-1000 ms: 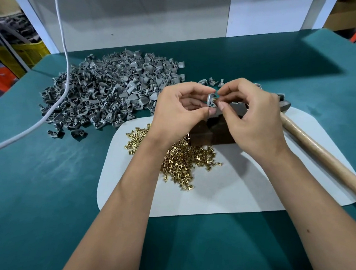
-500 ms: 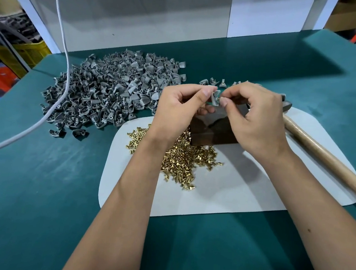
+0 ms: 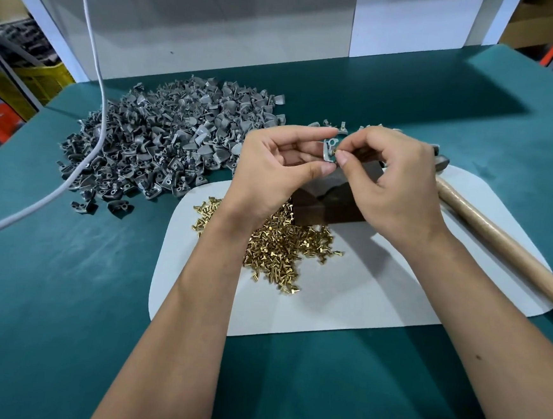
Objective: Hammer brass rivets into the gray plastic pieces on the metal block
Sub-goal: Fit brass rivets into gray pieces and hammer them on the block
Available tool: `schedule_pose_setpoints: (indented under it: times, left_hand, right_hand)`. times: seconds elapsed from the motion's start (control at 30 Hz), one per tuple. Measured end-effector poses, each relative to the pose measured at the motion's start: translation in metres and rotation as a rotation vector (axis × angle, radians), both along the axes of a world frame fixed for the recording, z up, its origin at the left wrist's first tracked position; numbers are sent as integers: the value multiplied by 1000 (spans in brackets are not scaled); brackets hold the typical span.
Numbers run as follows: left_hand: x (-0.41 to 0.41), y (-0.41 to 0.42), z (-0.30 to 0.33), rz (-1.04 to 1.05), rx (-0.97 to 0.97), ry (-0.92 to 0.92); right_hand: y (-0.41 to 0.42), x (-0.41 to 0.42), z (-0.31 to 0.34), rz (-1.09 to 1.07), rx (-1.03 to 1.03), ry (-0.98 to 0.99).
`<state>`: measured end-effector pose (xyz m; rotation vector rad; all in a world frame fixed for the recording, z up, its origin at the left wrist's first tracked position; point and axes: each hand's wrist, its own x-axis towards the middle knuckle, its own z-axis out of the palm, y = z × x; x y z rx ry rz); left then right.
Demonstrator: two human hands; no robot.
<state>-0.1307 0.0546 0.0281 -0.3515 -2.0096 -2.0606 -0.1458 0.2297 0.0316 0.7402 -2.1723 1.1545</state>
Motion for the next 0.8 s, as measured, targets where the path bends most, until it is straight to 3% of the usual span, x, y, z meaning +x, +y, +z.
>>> schedule_pose_setpoints:
  times: [0.4, 0.8]
  left_hand:
    - [6, -1, 7, 50, -71, -103]
    - [6, 5, 3, 40, -71, -63]
  right_hand:
    - [3, 1, 3, 21, 118, -22]
    - [11, -1, 5, 71, 101, -62]
